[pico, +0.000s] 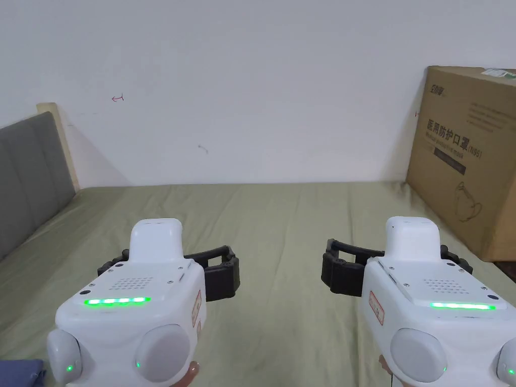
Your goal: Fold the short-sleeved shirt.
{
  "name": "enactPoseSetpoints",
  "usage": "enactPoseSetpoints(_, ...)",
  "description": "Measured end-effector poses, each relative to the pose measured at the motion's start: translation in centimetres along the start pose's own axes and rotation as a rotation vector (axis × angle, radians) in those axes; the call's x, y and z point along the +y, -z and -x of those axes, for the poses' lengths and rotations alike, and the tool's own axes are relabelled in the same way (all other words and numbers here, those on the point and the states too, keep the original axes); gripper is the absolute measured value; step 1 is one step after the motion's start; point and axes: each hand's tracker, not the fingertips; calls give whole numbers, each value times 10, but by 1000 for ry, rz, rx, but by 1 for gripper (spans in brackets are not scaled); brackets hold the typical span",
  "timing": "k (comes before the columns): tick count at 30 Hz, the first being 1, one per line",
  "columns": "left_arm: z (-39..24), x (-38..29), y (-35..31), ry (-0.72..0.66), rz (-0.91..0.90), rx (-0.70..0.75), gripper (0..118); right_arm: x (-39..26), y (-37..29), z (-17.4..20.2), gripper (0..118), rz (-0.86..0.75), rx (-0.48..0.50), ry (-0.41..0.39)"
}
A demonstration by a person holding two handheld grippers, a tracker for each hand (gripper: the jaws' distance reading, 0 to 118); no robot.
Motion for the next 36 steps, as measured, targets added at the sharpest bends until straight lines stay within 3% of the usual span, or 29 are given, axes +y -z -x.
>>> enactPoseSetpoints(8, -11, 2, -5, 73, -21, 13, 111, 3, 0, 1, 117, -12, -3, -5)
enactPoseSetpoints(36, -22, 12, -11, 85, 3, 71, 112, -4, 6, 4, 117, 34, 26, -18)
